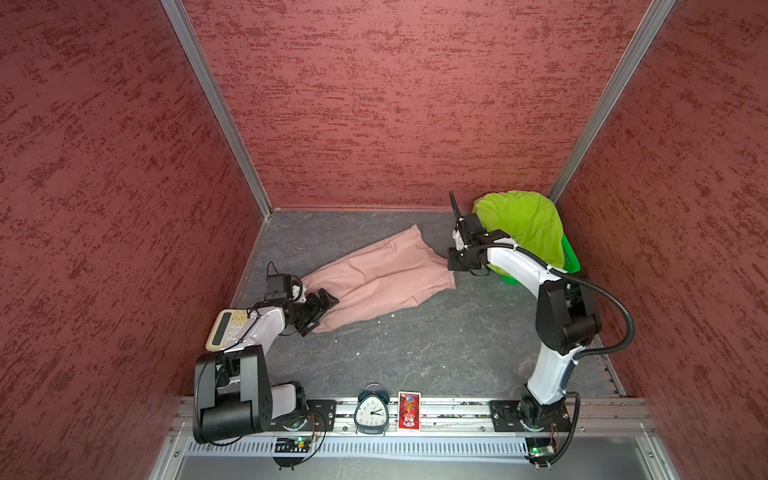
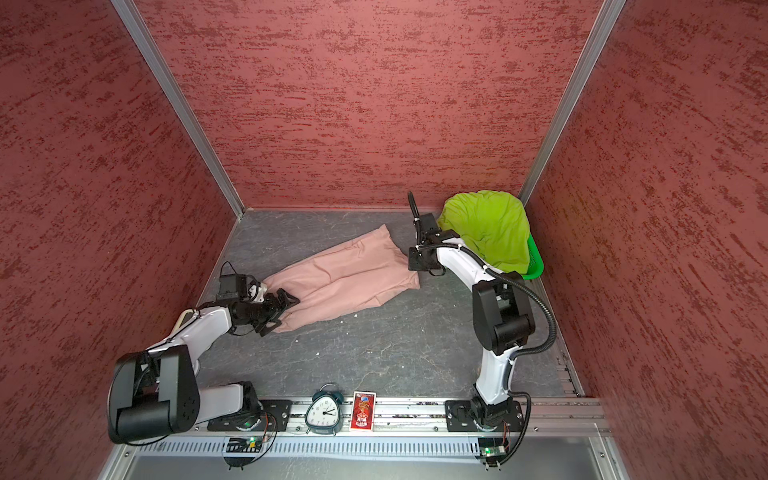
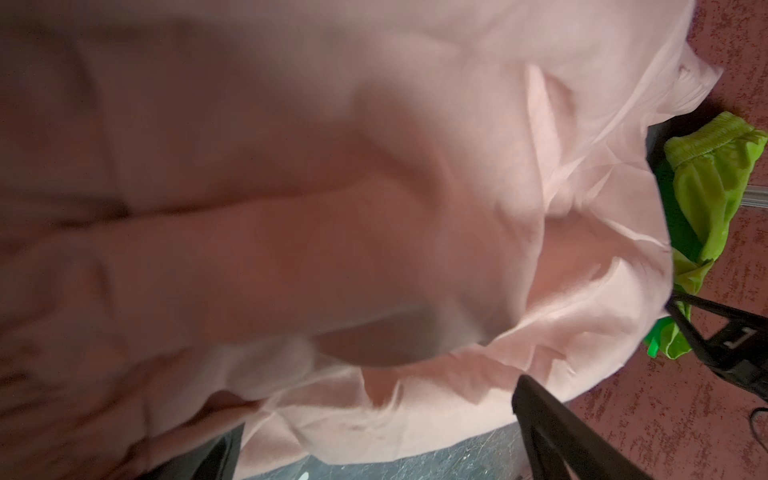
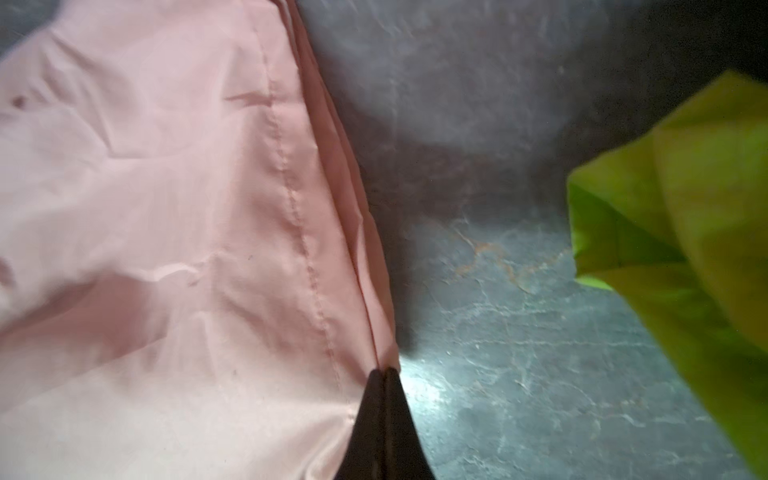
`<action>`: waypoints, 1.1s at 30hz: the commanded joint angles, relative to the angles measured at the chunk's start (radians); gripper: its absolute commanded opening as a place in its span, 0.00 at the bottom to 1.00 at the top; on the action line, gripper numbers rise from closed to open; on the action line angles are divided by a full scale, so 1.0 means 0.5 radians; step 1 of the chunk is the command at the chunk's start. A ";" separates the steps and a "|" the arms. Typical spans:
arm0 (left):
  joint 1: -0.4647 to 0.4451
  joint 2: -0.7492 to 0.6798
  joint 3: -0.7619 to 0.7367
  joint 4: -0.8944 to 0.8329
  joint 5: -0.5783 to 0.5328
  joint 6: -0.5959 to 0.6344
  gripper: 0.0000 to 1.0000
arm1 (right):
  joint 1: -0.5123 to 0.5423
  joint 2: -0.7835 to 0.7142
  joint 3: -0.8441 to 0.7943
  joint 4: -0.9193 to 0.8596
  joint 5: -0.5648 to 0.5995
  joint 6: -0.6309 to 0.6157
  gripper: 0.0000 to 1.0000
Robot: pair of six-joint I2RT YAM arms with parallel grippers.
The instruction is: Fold and stack the shorts
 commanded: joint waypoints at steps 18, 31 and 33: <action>-0.120 -0.395 0.196 0.018 0.008 0.009 0.99 | 0.442 -0.100 -0.122 0.701 -0.327 0.183 0.45; -0.137 -0.030 0.224 0.348 -0.088 0.071 0.99 | 0.471 -0.098 -0.812 0.963 -0.207 0.537 0.30; -0.155 0.004 0.232 0.380 -0.077 0.082 0.99 | 0.452 -0.151 -0.945 0.976 -0.188 0.591 0.30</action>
